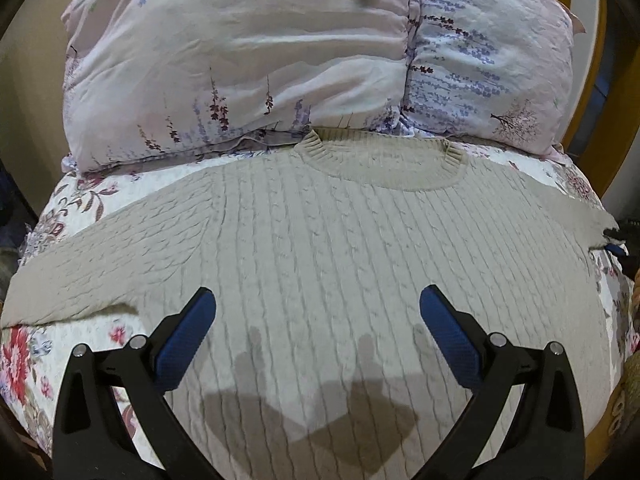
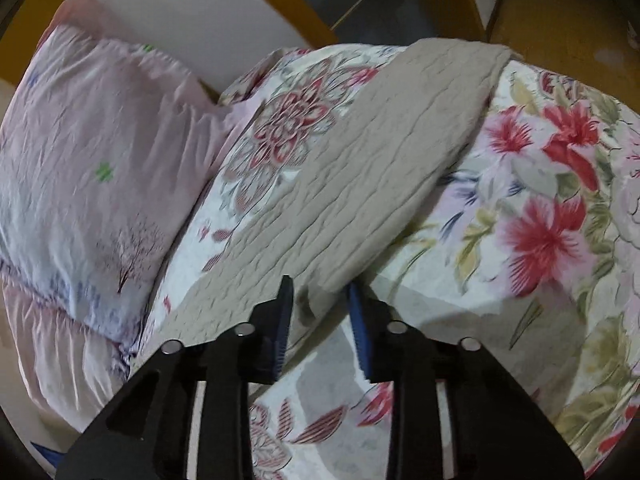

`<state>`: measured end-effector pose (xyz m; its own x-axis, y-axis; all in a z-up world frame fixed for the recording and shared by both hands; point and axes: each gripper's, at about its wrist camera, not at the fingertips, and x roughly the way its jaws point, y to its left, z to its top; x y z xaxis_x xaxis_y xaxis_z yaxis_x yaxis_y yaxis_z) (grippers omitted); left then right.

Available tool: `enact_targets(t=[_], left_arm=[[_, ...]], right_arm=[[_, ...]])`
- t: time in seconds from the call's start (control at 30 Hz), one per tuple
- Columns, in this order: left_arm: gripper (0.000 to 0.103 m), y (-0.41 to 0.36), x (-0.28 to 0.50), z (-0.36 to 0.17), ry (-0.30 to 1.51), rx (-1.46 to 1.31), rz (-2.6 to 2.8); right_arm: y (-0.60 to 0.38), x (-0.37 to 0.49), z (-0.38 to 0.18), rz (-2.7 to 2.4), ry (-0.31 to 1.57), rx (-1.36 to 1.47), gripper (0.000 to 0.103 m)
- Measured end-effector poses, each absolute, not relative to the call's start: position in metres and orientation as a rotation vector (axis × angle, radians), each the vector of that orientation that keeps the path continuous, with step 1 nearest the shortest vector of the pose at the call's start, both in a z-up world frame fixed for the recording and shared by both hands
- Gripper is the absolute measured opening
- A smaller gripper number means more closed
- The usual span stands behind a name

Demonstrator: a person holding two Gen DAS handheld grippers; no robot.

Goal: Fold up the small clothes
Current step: 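Grasp the sweater sleeve cuff with the right gripper and lift it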

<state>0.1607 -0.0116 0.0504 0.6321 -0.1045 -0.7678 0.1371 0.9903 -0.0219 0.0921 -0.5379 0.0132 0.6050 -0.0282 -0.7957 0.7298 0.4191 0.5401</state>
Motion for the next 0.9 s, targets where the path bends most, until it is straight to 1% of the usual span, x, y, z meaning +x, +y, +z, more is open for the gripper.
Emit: enact_targets(t=[0.17,0.23,0.43,0.57,0.63,0.77,0.9], left_arm=[[0.101,-0.012,0.173,0.044,0.882,0.03,-0.143],[0.101,-0.011,0.176,0.042,0.882,0.019,-0.15],[0.101,-0.002,0.181,0.041,0.876,-0.034,-0.173],[0.101,0.002,0.182,0.042,0.866,-0.073,-0.176],[0.101,0.004,0.182,0.043,0.864,-0.092,-0.178],[0.101,0.006,0.18,0.044,0.858,-0.121,-0.194],[0.101,0.007,0.177,0.044,0.855,-0.164,-0.212]], right_arm=[[-0.541,0.092,0.013,-0.572,0.807,0.99,0.014],[-0.538,0.096,0.017,-0.573,0.802,0.949,0.011],[-0.504,0.114,0.069,-0.508,0.714,0.72,0.011],[-0.453,0.13,0.108,-0.341,0.657,0.604,0.01],[-0.427,0.136,0.116,-0.262,0.658,0.574,0.01],[-0.361,0.164,0.105,-0.041,0.753,0.525,0.01],[-0.308,0.182,0.068,0.085,0.906,0.491,0.01]])
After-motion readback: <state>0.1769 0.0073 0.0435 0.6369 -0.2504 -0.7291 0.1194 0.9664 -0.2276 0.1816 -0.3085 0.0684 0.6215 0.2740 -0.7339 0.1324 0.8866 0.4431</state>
